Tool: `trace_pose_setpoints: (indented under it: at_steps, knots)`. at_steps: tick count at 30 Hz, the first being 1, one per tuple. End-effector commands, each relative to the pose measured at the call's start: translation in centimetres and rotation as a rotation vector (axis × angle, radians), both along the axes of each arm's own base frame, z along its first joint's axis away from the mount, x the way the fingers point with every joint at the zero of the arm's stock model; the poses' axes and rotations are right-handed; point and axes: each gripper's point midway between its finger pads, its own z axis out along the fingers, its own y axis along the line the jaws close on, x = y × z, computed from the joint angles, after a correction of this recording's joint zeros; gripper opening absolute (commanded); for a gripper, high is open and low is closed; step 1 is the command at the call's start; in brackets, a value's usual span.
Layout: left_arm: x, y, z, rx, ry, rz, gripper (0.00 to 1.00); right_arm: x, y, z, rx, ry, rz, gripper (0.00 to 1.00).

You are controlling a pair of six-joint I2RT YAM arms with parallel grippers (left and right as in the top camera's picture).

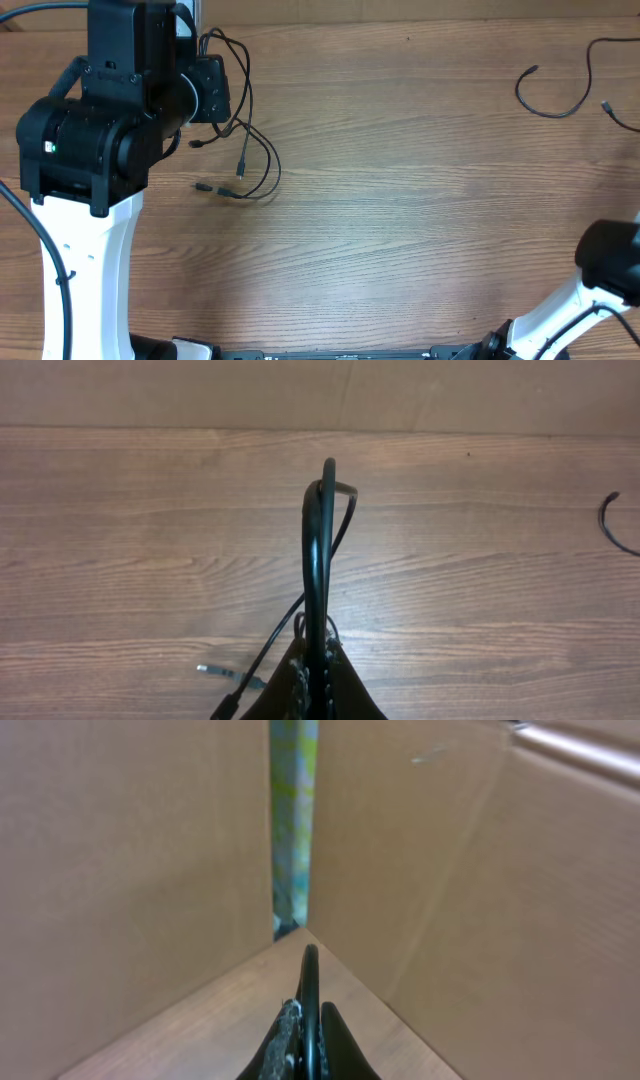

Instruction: Untangle cables

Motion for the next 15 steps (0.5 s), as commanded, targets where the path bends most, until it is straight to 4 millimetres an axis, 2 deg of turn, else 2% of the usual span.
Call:
trace_pose_setpoints:
  at_steps: [1,3,5,7,9,11,12,15]
  knots:
    - [0.4,-0.6,0.0,0.000,-0.002,-0.026,0.04,2.3,0.1,-0.6,-0.002,-0.031,0.053,0.04]
    - [0.5,-0.7,-0.2,0.001,0.001,-0.027,0.04,2.9,-0.2,0.1,-0.022,-0.069,0.054,0.04]
    - [0.6,-0.7,-0.2,0.001,0.002,-0.027,0.04,3.5,-0.5,2.8,-0.080,-0.171,0.053,0.04]
    - [0.7,-0.7,-0.3,0.001,0.002,-0.027,0.04,3.6,-0.9,4.7,-0.119,-0.238,0.039,0.04]
    - [0.7,-0.7,-0.3,0.001,0.003,-0.027,0.04,3.6,-1.3,5.5,-0.123,-0.282,0.029,0.04]
    - [0.7,-0.7,-0.3,0.001,0.003,-0.027,0.04,3.7,-2.3,5.0,-0.108,-0.300,0.016,0.04]
    - [0.7,-0.7,-0.3,0.001,0.003,-0.026,0.04,3.9,-3.8,3.4,-0.088,-0.288,-0.008,0.04]
    - [0.8,-0.8,-0.2,0.000,-0.002,-0.026,0.04,4.6,-6.1,-0.6,-0.039,-0.233,-0.027,0.04]
